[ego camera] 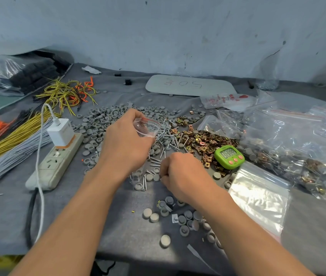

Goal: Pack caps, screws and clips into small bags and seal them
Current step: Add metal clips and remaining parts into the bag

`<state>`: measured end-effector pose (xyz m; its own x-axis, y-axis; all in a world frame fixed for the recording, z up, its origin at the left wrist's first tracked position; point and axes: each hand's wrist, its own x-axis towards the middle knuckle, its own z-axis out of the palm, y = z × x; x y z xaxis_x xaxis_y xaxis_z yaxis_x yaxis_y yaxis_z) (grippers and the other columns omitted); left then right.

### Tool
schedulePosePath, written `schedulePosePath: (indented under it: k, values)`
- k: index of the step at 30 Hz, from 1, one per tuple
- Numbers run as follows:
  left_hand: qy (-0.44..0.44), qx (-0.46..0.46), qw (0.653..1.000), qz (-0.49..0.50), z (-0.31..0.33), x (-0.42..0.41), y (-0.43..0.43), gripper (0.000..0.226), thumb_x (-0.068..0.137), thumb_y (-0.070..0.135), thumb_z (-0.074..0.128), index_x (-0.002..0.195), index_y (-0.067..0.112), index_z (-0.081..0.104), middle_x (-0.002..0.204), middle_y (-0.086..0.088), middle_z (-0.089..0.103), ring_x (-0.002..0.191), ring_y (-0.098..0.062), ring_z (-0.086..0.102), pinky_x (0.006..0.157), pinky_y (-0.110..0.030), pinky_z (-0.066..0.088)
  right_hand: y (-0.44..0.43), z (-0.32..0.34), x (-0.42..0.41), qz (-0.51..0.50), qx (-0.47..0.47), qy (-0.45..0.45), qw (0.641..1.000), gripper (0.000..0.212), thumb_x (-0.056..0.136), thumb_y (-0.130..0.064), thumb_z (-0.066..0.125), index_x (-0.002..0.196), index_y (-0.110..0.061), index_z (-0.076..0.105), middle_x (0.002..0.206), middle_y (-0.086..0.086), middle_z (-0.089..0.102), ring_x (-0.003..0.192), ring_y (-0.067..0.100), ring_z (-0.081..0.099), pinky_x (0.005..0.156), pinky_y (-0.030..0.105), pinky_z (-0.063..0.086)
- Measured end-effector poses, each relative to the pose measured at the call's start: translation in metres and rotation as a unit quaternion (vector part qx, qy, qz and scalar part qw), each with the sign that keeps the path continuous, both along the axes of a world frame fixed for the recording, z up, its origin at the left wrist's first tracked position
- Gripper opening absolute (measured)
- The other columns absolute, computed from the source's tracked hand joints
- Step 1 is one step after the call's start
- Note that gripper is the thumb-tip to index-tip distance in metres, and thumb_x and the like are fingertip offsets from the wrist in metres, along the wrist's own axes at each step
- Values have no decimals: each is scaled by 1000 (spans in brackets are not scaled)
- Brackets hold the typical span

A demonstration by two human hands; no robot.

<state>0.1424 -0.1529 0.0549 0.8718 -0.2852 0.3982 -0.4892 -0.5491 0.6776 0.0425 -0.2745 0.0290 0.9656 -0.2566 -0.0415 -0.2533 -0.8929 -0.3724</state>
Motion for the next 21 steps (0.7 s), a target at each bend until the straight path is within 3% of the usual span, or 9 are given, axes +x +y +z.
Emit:
schedulePosePath:
  k: [6,8,11,15,18,21]
  values:
    - [2,7,1000,0,2,-1,0,36,79,34,83,99,42,54,78,29,53,77,-1,57,60,-12,33,4,-2,-1,-10,29,-26,999,22,86,-11,67,102,-22,76,95,5,75,89,27,70,79,38,61]
    - [0,9,1000,-2,2,-1,0,37,79,33,83,98,43,53,78,30,53,74,4,54,58,-12,33,8,-4,-1,4,33,-39,999,24,86,-15,69,108,-24,74,98,5,74,91,28,69,80,39,60]
    - [0,11,1000,-8,2,-2,1,38,80,31,83,99,43,52,78,30,53,73,11,51,56,-10,30,12,-6,-1,20,27,-48,998,18,88,-14,65,102,-23,72,93,8,73,89,33,69,79,41,60]
    - [4,15,1000,-9,4,-4,1,38,80,29,82,100,42,53,79,29,53,77,6,55,58,-12,33,8,-5,-1,-9,21,-56,998,21,88,-6,63,98,-24,70,91,5,73,88,30,69,79,41,60]
    - [9,24,1000,-15,5,-5,2,35,80,29,82,100,40,55,78,29,54,78,4,57,57,-10,34,-4,4,-2,-81,96,-154,980,23,92,-5,67,88,-28,70,83,-10,71,79,14,68,72,30,58]
    - [19,41,998,-49,7,-8,1,33,78,29,82,99,39,58,83,22,64,75,9,56,56,-8,35,-15,21,-6,-108,224,-311,917,20,91,-9,76,86,-28,77,76,-14,73,74,4,70,69,24,60]
